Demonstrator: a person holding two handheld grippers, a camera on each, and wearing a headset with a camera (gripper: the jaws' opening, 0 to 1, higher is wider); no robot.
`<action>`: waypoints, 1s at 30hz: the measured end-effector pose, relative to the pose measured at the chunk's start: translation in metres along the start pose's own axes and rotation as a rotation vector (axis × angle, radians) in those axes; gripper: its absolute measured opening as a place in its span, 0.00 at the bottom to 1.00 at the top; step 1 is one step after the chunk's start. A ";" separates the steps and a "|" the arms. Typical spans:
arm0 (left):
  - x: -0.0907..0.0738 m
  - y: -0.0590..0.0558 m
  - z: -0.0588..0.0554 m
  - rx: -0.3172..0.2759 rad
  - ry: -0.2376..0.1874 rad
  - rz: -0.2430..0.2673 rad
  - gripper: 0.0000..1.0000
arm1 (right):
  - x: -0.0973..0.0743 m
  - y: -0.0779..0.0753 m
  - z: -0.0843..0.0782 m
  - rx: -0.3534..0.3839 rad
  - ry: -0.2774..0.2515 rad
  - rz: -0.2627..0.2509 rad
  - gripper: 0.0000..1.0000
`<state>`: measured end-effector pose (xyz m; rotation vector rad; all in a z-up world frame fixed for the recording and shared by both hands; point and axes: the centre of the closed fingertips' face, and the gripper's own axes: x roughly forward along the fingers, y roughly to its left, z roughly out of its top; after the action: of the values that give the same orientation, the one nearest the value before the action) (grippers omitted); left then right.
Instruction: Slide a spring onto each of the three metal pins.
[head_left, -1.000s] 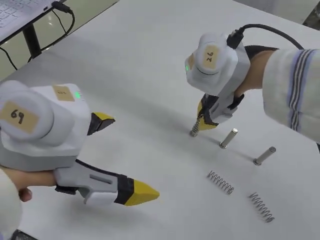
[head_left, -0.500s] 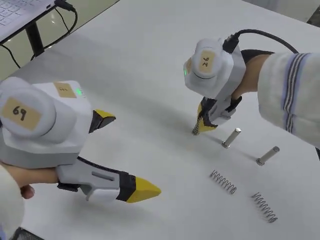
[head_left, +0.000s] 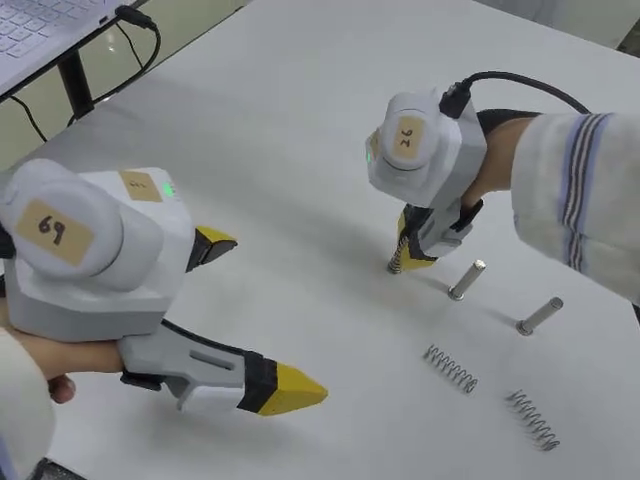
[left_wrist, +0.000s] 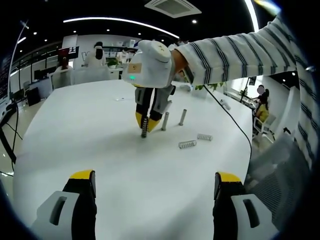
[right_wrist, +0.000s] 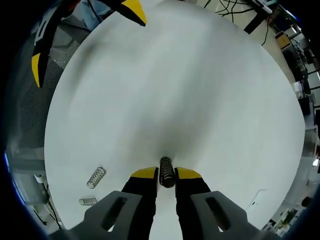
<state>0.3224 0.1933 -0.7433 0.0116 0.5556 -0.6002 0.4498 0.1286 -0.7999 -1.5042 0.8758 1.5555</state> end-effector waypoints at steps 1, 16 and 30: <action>0.000 0.000 0.000 0.000 -0.001 -0.001 0.96 | 0.000 0.002 0.001 0.005 -0.004 0.008 0.12; 0.004 -0.007 -0.006 0.010 0.040 -0.025 0.95 | 0.002 0.000 0.000 -0.002 -0.024 -0.010 0.26; 0.010 -0.018 0.000 0.045 0.035 -0.054 0.95 | -0.012 0.005 0.001 -0.007 -0.052 -0.023 0.34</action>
<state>0.3199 0.1732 -0.7453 0.0498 0.5781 -0.6662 0.4448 0.1261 -0.7886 -1.4675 0.8212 1.5752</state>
